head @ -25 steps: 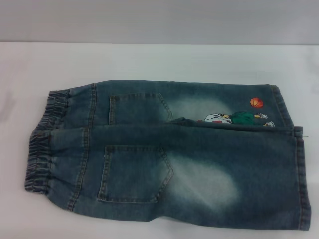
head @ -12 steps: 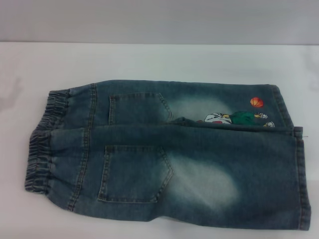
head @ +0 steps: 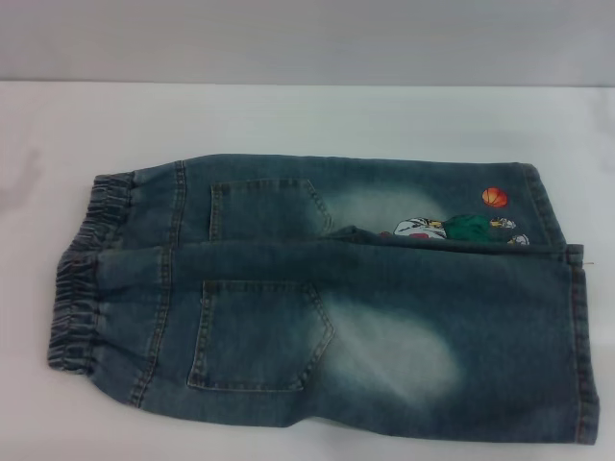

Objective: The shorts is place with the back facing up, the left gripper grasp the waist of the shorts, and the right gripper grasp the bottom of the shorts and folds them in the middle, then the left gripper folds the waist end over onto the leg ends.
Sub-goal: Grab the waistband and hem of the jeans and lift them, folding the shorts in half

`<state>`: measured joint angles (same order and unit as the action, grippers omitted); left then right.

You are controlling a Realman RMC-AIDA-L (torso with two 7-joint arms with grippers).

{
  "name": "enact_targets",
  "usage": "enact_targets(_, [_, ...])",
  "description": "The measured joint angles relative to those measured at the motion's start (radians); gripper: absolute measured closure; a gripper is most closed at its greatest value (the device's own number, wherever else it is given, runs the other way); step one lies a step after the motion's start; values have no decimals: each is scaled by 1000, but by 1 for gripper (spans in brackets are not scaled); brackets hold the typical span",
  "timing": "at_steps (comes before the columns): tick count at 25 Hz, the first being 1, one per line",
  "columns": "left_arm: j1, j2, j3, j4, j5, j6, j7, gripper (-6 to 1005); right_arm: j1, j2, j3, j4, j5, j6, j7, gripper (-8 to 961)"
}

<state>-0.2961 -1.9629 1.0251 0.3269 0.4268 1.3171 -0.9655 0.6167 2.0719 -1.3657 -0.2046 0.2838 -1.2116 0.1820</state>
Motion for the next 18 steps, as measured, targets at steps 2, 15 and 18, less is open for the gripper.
enact_targets(2, [-6,52,20,5,61,-3,-171,166,3,0,0,-1,0,0,0,283])
enact_targets(15, [-19,285,12,199,681,65,-963,165,-9,4,-1,10,-2,-4,-1,284])
enact_targets(18, [-20,313,-42,270,868,144,-1107,165,-9,4,0,12,-2,-1,-1,284])
